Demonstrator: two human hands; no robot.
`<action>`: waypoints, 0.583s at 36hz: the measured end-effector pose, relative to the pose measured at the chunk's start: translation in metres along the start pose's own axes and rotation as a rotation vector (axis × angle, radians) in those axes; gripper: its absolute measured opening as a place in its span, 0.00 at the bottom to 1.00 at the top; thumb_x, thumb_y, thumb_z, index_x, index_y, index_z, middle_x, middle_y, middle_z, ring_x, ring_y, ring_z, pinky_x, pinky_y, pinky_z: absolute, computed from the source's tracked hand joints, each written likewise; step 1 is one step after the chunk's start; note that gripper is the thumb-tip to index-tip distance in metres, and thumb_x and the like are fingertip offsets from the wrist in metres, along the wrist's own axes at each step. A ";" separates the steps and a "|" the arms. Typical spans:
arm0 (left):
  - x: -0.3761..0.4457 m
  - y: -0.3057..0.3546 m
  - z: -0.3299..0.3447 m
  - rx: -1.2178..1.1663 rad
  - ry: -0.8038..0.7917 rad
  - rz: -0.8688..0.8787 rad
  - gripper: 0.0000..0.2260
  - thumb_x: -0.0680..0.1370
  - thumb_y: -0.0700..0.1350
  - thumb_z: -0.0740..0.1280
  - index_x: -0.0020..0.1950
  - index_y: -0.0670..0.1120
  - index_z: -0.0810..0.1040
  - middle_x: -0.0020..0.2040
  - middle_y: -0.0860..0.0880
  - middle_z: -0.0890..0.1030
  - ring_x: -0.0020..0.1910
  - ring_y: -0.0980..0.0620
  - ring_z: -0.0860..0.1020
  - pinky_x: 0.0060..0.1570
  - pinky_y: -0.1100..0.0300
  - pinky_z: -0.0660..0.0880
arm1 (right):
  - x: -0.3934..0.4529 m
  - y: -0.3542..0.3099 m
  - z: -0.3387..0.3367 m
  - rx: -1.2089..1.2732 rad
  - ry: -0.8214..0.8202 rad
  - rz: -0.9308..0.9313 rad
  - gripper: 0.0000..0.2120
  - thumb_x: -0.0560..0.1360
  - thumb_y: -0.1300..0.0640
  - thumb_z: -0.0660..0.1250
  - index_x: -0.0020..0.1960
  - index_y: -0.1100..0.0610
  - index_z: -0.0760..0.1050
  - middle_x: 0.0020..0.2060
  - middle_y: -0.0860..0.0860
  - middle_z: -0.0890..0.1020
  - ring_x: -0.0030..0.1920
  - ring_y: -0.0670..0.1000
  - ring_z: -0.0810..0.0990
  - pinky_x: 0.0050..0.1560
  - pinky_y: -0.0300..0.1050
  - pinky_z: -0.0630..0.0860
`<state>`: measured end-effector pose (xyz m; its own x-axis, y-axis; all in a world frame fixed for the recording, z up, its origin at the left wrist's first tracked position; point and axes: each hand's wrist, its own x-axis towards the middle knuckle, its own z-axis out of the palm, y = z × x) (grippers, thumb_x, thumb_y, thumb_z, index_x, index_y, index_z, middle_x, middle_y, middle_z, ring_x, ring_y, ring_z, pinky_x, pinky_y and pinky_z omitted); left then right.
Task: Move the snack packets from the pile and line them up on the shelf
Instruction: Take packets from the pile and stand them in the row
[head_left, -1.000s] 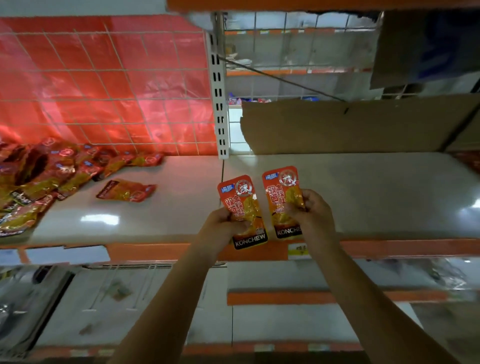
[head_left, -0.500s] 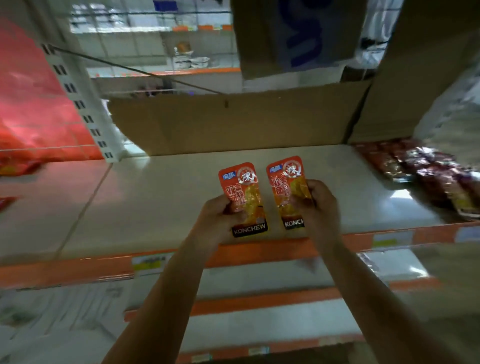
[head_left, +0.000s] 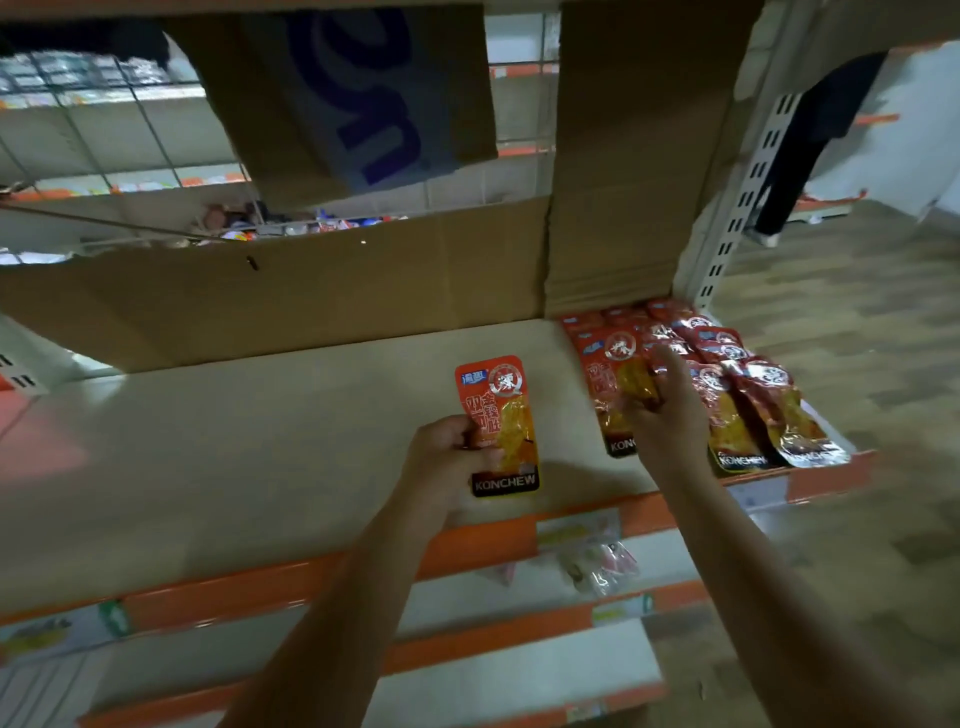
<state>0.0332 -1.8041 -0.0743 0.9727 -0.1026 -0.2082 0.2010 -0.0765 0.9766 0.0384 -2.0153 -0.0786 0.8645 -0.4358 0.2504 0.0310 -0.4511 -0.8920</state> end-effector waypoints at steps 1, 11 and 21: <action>0.002 0.001 0.005 0.007 -0.004 0.001 0.13 0.70 0.29 0.69 0.52 0.39 0.79 0.42 0.48 0.82 0.39 0.55 0.80 0.35 0.69 0.76 | 0.005 0.000 -0.004 -0.050 -0.006 -0.015 0.30 0.73 0.68 0.65 0.71 0.51 0.64 0.49 0.50 0.77 0.43 0.49 0.76 0.33 0.26 0.67; 0.015 0.004 0.033 -0.005 -0.044 -0.016 0.13 0.71 0.30 0.68 0.53 0.40 0.78 0.42 0.49 0.82 0.38 0.57 0.80 0.33 0.71 0.75 | 0.042 0.014 -0.005 -0.565 -0.152 -0.025 0.20 0.75 0.64 0.61 0.67 0.57 0.70 0.59 0.59 0.75 0.61 0.61 0.67 0.58 0.51 0.65; 0.020 0.000 0.032 -0.013 -0.036 -0.032 0.13 0.72 0.30 0.68 0.53 0.41 0.79 0.44 0.50 0.82 0.42 0.54 0.81 0.40 0.65 0.75 | 0.032 0.013 0.001 -0.909 -0.053 -0.136 0.14 0.75 0.54 0.62 0.57 0.58 0.78 0.55 0.60 0.72 0.58 0.61 0.65 0.58 0.51 0.61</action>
<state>0.0489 -1.8374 -0.0806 0.9610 -0.1362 -0.2406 0.2333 -0.0679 0.9700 0.0672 -2.0343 -0.0823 0.9050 -0.3081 0.2934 -0.2527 -0.9441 -0.2117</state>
